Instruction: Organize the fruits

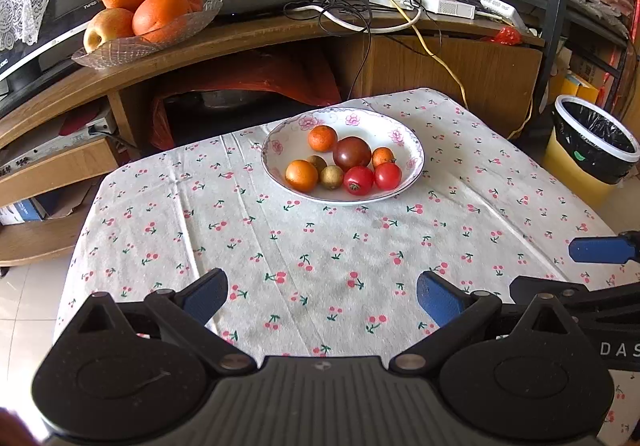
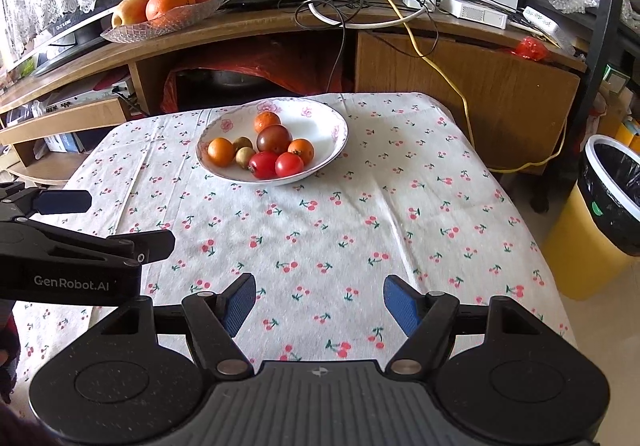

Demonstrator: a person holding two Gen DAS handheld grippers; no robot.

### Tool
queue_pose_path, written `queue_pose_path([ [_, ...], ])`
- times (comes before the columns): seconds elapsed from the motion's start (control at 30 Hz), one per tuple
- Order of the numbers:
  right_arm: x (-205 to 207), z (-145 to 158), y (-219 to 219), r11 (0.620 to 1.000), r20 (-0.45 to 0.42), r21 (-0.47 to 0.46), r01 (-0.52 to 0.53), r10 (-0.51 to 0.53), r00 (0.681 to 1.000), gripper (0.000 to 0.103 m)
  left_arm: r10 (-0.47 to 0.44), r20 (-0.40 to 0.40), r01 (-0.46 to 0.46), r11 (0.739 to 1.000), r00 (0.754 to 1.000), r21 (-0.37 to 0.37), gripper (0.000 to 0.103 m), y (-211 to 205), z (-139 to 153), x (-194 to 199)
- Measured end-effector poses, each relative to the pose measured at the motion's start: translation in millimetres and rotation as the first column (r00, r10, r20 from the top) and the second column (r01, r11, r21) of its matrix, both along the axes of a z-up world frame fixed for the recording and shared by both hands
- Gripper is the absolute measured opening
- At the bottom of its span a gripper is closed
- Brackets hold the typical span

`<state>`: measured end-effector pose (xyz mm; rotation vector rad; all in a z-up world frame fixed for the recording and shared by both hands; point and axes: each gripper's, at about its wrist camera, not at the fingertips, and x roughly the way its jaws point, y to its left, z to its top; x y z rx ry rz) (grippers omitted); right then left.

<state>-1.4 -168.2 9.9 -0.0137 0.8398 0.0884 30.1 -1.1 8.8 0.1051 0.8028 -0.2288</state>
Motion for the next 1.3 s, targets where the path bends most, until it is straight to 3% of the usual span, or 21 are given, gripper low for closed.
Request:
queue_pose_path([
  [0.5, -28.5, 7.4, 0.4, 0.999, 0.014, 0.037, 0.031, -0.032, 0.999, 0.067, 0.011, 0.01, -0.011, 1.0, 1.0, 0.006, 0.103, 2.9, 5.4, -29.8],
  [0.87, -42.9, 7.4, 3.6, 0.998, 0.008, 0.053, 0.035, -0.035, 0.999, 0.067, 0.002, 0.031, -0.004, 0.997, 1.0, 0.071, 0.103, -6.1, 4.9, -51.0],
  [1.3, -54.4, 8.9, 3.8, 0.997, 0.009, 0.055, 0.046, -0.047, 0.999, 0.067, 0.003, 0.047, -0.007, 0.995, 0.999, 0.096, 0.103, -7.1, 7.4, -63.2],
])
